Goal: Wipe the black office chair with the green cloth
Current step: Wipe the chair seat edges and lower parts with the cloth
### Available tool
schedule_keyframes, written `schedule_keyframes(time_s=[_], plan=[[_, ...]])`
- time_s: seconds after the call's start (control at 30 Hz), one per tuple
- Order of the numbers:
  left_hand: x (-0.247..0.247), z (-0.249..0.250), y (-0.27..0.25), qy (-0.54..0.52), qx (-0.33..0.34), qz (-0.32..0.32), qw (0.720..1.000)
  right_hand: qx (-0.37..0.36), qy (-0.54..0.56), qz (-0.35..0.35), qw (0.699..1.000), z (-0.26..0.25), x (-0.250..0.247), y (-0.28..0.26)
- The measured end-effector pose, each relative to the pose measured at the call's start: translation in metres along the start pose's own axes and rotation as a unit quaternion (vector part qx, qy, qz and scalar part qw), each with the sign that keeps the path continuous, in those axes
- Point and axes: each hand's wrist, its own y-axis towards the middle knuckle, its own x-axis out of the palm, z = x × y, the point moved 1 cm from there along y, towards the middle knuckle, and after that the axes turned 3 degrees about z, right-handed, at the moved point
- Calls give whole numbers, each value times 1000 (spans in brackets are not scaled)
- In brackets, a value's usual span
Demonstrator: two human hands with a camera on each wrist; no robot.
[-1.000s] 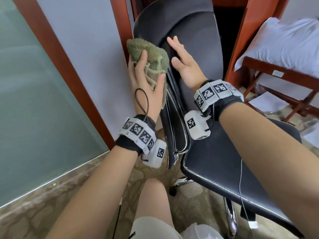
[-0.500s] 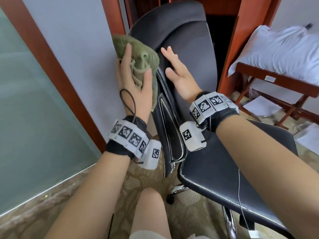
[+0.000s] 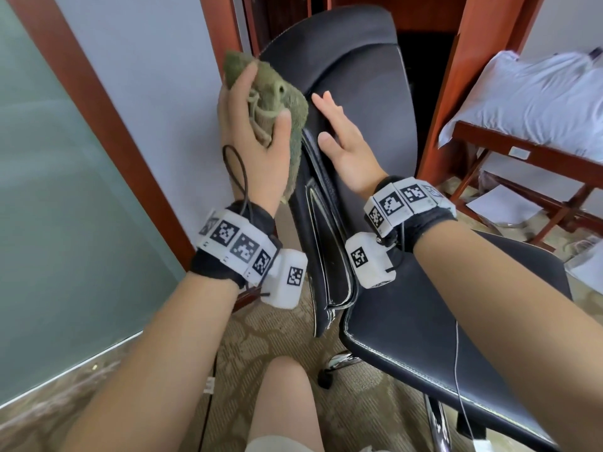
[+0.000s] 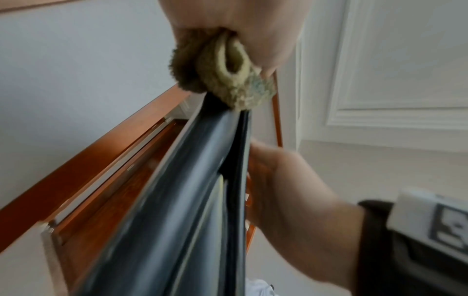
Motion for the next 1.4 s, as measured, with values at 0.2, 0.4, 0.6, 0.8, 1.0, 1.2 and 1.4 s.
schedule_keyframes(time_s=[0.2,0.4,0.6,0.8,1.0,1.2,1.4], plan=[[-5,4,15,77,12,-57,995,5,-12,-2,1000,-6,-3,-1],[-7,7,-9,39,-6,-35,999,19,42,-20,999,-14,-9,-6],[-23,14,8,74,17,-81,994,123,141,58,981,-10,-19,-16],[-26,36,11,101,54,-95,989,113,190,47,974,-55,-27,-32],[-27,49,-3,192,65,-186,961,98,248,34,963,-89,-26,-32],[-25,35,-1,240,67,-211,945,100,230,44,967,-81,-19,-34],[-18,11,-26,116,-5,-130,985,38,-14,39,998,-31,-15,-31]])
